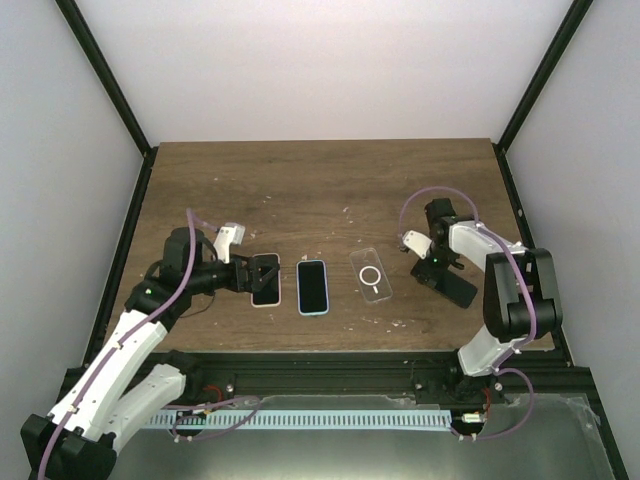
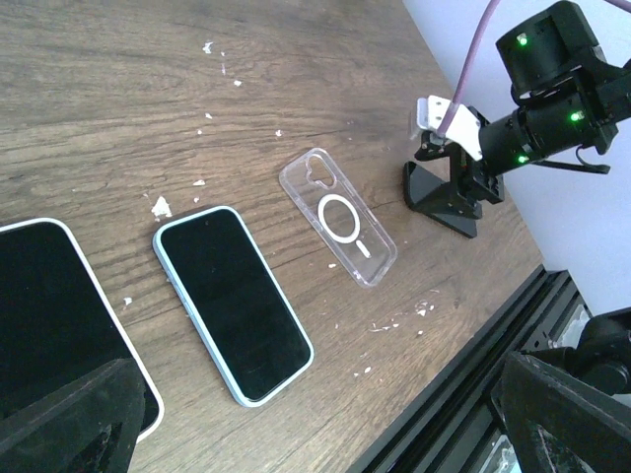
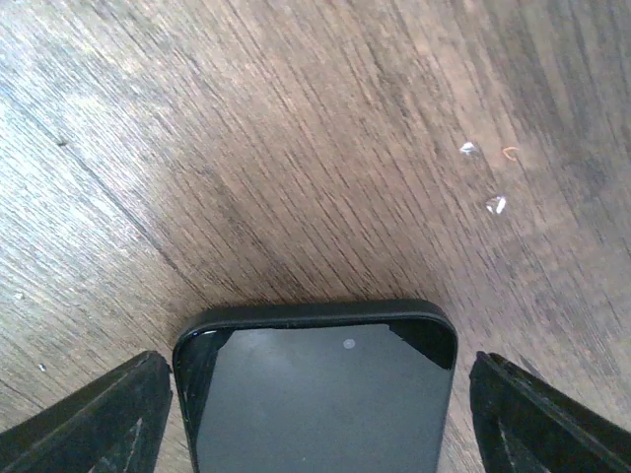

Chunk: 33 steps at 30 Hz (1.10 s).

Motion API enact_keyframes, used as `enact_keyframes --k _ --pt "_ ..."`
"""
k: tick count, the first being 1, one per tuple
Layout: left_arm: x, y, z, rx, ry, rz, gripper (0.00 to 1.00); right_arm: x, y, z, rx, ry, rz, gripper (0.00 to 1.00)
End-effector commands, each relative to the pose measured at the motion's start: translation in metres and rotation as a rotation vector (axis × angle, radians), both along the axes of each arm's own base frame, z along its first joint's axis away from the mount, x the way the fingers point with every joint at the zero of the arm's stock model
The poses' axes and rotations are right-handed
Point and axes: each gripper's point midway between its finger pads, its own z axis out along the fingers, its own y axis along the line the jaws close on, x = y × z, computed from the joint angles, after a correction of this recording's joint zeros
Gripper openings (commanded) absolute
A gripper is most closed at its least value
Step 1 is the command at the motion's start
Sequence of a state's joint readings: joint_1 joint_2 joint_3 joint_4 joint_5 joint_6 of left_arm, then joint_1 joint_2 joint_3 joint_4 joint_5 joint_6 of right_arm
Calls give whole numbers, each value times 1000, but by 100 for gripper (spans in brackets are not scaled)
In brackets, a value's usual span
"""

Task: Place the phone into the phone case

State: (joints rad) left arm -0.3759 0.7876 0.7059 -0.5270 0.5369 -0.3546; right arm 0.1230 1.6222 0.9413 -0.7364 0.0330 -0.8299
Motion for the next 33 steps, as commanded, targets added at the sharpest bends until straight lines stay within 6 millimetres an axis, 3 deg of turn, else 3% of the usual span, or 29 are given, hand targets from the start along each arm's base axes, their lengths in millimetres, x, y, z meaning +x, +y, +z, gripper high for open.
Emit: enact_keyframes --k 1,6,8,13,19,22,25,27,33 --pt "0 1 6 6 -29 -2 100 2 2 11 58 -5 -29 86" --pt "0 0 4 7 -18 -9 100 -37 -8 -2 11 69 -28 93" --pt "-1 0 4 5 -14 -12 100 -44 -17 -2 -13 66 -49 95" --pt "-1 -2 3 -1 -14 -16 100 -35 -40 -4 -65 19 -101 100" --pt "0 0 4 7 -19 -10 100 -19 -36 -14 -39 55 -136 99" --pt "0 0 5 10 -21 -12 100 -10 -28 -7 11 72 -148 95" --pt "0 0 5 8 -20 -13 100 -4 -24 -6 35 64 -153 84" --pt "1 0 5 8 -20 -12 100 1 -24 -6 40 43 -173 81" --pt "1 0 4 6 -19 -9 100 35 -11 13 132 -38 -227 76"
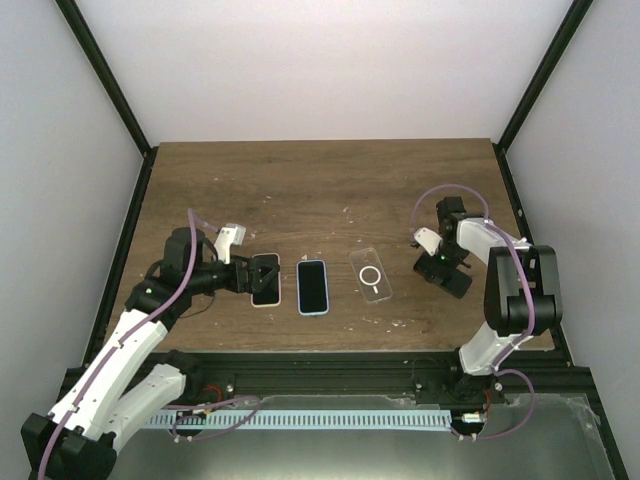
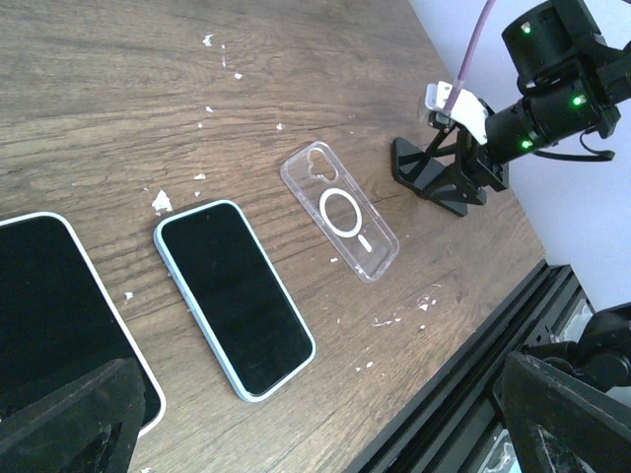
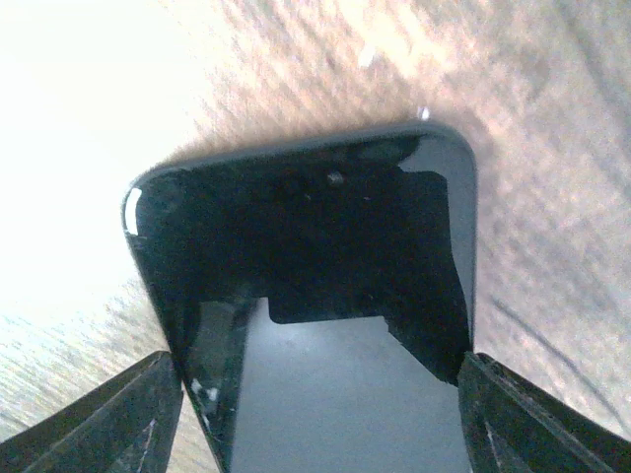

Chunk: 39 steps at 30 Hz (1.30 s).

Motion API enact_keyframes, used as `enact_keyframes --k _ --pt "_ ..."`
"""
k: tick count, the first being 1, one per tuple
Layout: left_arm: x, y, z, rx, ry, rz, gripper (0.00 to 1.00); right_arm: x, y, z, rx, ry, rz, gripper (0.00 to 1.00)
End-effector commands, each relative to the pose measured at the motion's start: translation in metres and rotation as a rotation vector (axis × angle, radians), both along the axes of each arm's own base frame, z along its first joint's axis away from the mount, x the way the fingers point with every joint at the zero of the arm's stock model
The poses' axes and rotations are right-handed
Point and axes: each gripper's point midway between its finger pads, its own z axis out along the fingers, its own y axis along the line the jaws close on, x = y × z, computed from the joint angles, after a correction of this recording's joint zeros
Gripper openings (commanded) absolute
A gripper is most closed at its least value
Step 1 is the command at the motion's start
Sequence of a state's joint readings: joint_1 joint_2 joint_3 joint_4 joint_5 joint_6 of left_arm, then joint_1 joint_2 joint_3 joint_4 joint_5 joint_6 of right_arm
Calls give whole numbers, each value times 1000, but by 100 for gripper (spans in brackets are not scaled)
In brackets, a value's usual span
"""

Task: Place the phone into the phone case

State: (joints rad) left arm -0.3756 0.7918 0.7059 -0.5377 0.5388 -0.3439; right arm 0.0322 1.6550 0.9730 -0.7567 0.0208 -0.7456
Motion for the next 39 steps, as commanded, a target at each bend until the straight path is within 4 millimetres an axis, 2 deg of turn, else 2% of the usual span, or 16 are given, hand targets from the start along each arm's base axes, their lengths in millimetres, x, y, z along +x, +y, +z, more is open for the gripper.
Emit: enact_keyframes --k 1,8,11,12,13,14,19,24,28,34,39 --pt "2 0 7 -4 -26 -3 100 36 18 18 124 -74 -68 76" --pt "2 0 7 -5 -25 -1 100 56 27 17 173 -56 -165 76" --pt "2 0 7 -6 -23 -2 100 56 30 15 186 -24 -180 78" --pt "2 0 7 -7 -21 -5 100 51 31 16 188 -12 -170 83" --pt "2 0 7 -7 -21 -6 100 44 33 16 192 0 -145 97" --pt "1 0 7 -10 -23 -8 100 39 32 17 186 -2 -129 100" --pt "0 -2 8 -20 -21 -20 100 16 12 15 114 -19 -113 100" --pt "-2 -5 8 -25 -19 -33 100 2 9 16 99 -19 -99 100" --pt "-3 -5 8 -26 -20 -33 100 -9 2 7 57 0 -96 100" --pt "-3 -5 9 -26 -24 -32 100 2 -12 3 -15 -24 -110 100" --pt "-3 -4 10 -23 -33 -26 100 5 -12 -4 -16 -11 -112 100"
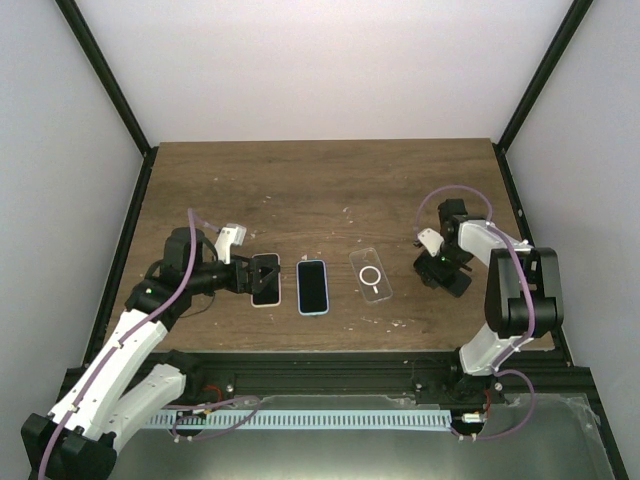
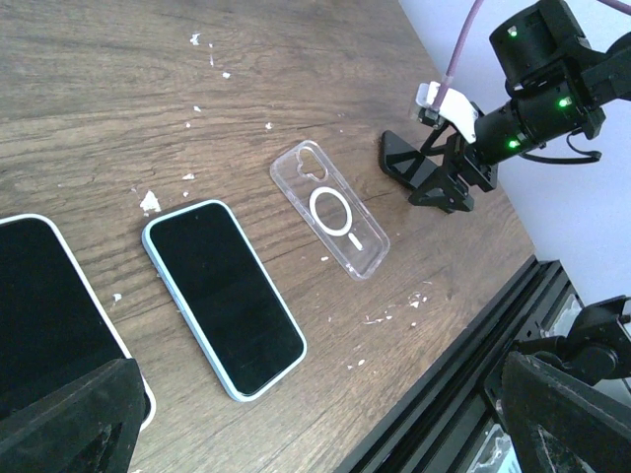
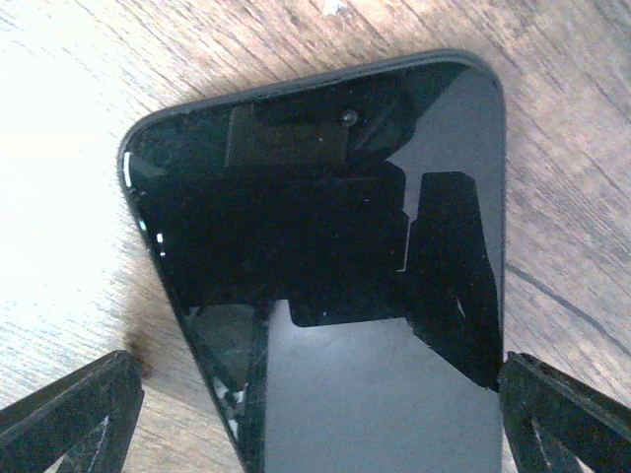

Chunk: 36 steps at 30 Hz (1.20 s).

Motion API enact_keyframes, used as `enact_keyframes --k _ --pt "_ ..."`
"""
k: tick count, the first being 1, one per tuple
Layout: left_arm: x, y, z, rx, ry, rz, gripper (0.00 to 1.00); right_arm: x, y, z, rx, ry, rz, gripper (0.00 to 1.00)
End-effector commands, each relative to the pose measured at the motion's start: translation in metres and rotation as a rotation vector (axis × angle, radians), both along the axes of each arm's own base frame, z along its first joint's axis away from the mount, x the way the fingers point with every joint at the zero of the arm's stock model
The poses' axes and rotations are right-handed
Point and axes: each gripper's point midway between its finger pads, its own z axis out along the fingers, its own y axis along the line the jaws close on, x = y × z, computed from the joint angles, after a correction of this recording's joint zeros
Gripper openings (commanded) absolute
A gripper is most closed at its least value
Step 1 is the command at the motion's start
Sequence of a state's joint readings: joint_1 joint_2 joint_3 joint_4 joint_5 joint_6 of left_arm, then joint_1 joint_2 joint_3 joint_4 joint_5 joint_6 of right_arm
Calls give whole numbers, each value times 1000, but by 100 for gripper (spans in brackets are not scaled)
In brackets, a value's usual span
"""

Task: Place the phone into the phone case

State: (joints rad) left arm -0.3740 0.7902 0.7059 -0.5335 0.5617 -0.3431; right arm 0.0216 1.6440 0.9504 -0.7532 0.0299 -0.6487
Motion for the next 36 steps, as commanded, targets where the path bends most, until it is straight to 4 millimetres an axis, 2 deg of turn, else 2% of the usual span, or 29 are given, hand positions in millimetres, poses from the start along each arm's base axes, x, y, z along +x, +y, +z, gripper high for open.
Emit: enact_keyframes --k 1,7,12,16,23,28,36 --pt "-1 -1 9 -9 -35 -7 100 11 -7 -2 -19 -13 -5 100" --pt "0 1 9 -5 -41 1 100 15 -4 -7 1 7 -15 99" --pt "0 1 10 -5 -45 1 100 25 -1 -4 23 -6 -45 84" --pt "0 1 11 -6 -47 1 100 40 1 2 43 -53 -89 79" --pt "0 1 10 -2 -47 5 100 67 7 8 91 -91 -182 77" --pt "1 2 9 1 -42 11 100 89 21 8 180 -45 -274 76" --pt "9 7 0 36 -11 56 100 89 33 -6 238 54 -391 76"
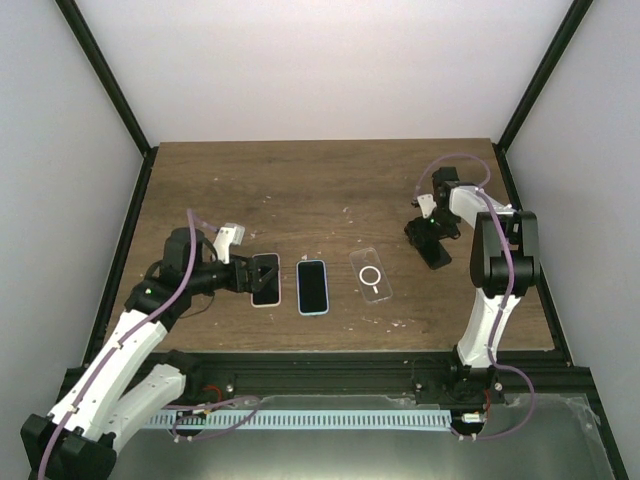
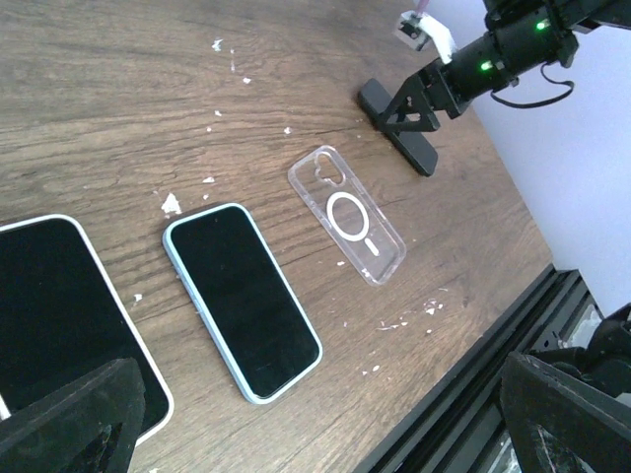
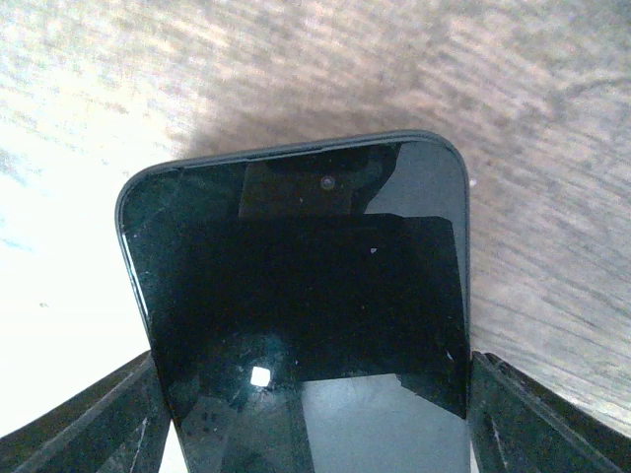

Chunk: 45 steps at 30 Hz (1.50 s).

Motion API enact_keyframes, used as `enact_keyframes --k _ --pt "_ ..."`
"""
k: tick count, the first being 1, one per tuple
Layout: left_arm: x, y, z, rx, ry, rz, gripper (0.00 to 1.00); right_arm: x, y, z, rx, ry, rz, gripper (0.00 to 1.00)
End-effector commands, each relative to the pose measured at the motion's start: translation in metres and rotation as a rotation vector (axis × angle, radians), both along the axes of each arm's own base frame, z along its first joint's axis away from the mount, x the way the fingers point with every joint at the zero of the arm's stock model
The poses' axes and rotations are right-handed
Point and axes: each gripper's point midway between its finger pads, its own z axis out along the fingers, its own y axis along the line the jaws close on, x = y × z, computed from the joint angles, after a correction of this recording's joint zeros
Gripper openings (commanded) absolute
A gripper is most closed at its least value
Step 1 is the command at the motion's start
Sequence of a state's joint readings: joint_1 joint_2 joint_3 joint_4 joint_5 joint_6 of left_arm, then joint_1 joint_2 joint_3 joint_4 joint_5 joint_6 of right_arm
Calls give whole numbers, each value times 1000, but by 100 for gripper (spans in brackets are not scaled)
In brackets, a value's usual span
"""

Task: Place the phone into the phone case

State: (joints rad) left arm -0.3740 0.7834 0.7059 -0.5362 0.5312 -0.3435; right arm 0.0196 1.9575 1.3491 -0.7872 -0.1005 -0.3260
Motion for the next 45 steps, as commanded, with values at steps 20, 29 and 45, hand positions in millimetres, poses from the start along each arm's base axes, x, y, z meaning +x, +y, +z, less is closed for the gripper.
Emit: enact_keyframes --k 20,29,45 --pt "17 10 -15 80 48 86 100 -31 75 44 225 16 -129 71" --pt "14 10 -11 67 27 83 100 -53 121 61 273 15 -66 69" --pt "8 10 1 42 -19 67 100 -75 200 55 315 77 -32 68"
